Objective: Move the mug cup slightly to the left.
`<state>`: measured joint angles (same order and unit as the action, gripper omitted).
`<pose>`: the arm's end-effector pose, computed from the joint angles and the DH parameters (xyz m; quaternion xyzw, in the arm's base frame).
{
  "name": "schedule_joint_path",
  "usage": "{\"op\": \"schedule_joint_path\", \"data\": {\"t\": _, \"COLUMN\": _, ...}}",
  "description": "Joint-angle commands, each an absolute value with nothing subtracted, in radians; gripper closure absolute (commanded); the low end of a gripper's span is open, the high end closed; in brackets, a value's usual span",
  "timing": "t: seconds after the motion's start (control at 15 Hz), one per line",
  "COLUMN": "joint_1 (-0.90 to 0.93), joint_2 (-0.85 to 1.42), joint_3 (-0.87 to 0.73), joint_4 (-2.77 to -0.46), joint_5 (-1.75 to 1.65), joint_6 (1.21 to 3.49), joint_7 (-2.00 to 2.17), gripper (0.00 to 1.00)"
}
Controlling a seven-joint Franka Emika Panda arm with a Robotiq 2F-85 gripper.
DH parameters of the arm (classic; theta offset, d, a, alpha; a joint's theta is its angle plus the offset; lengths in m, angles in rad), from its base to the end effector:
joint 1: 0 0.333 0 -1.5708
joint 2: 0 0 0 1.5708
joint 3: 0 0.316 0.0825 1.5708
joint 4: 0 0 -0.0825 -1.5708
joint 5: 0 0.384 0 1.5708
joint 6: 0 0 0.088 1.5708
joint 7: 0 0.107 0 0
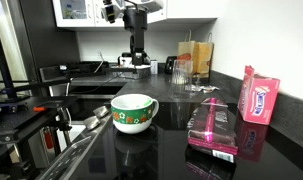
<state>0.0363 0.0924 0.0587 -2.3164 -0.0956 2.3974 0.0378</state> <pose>0.5140 0.0483 0.3019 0.9975 0.0638 -0.0036 0.0298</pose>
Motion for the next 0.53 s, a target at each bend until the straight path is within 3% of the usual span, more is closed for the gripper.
{"op": "schedule_joint_path", "data": {"t": 0.0, "joint_1": 0.045, "joint_2": 0.208, "joint_3": 0.045, "joint_4": -2.271, "joint_5": -0.110, "joint_6": 2.437, "joint_7": 0.055, "gripper": 0.00}}
{"op": "schedule_joint_path", "data": {"t": 0.47, "joint_1": 0.060, "joint_2": 0.333, "joint_3": -0.001, "joint_4": -2.231, "joint_5": -0.150, "joint_6": 2.430, "joint_7": 0.128, "gripper": 0.00}}
